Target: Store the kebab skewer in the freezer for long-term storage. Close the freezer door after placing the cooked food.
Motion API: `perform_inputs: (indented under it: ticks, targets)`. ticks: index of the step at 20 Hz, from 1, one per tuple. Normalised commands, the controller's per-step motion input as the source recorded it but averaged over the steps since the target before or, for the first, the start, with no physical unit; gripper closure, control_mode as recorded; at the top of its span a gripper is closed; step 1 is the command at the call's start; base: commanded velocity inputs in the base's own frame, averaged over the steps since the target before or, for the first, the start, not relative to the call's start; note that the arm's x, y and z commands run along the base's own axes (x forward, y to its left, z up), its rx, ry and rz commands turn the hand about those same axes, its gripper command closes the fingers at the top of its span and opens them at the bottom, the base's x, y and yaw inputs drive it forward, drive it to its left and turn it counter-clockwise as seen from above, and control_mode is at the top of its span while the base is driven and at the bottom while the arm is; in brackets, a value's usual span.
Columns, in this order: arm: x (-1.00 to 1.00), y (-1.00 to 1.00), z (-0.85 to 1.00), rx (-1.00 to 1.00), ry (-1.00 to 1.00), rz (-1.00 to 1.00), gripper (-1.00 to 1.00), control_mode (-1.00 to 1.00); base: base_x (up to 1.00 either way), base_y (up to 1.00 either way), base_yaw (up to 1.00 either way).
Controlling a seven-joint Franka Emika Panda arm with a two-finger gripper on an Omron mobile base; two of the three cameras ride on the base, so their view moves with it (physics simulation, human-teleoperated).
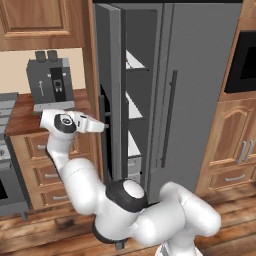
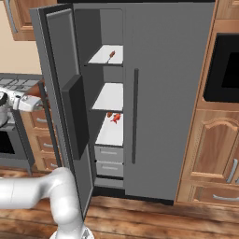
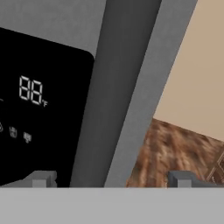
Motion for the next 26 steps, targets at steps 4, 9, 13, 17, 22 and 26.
perform_inputs:
  ticks: [4, 9, 13, 17, 22, 26]
  targets:
    - [0.06, -0.51, -0.02, 0.00, 0.10, 0.00, -1.00, -1.00, 0.00, 0.00, 0.00]
    - [0.00, -0.70, 0.00, 0.00, 0.07, 0.04, -1.00, -1.00, 0.00, 0.00, 0.00]
    - [0.00, -0.96, 0.00, 0.03, 0.06, 0.11, -1.00, -1.00, 0.00, 0.00, 0.00]
    - [0.00, -1.00, 0.10, 0.20, 0.00, 0.26, -1.00, -1.00, 0.00, 0.00, 0.00]
    - [0.01, -1.00, 0.24, 0.26, 0.00, 0.31, -1.00, -1.00, 0.00, 0.00, 0.00]
    - [0.04, -1.00, 0.13, 0.38, -0.01, 0.31, -1.00, -1.00, 0.00, 0.00, 0.00]
